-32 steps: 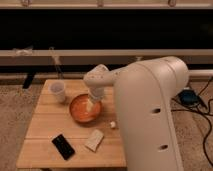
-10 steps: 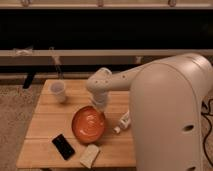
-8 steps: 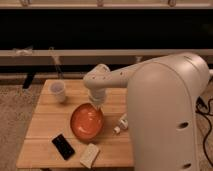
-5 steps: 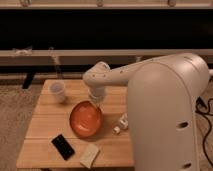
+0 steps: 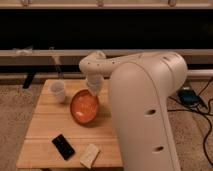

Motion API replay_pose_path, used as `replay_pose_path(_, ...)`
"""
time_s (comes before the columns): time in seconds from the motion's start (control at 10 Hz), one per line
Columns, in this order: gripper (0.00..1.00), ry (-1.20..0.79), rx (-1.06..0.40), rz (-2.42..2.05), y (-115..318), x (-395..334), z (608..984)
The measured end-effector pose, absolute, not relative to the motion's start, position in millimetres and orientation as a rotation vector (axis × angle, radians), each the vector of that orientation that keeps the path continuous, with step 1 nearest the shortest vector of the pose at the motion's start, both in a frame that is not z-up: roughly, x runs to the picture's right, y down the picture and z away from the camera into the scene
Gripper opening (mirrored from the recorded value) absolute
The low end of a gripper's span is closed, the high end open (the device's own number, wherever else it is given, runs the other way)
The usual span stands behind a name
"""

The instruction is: Drag the ceramic bowl in a circle

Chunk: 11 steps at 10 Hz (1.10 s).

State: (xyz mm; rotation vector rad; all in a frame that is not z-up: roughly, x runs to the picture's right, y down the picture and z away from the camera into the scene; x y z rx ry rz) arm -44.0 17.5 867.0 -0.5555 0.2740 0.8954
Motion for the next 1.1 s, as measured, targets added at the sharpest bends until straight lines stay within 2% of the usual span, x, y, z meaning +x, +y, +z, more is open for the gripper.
replay_pose_path(0.2,0.0,0.305,-0.542,0.921,9,-26,876)
replay_pose_path(0.5,0.0,0.368,-0.523,0.97,19,40,879)
replay_pose_path(0.9,0.0,0.41,-0.533,1.001,53,136,862)
replay_pose_path(1.1,0.0,0.4,-0.547,0.977,75,157,843)
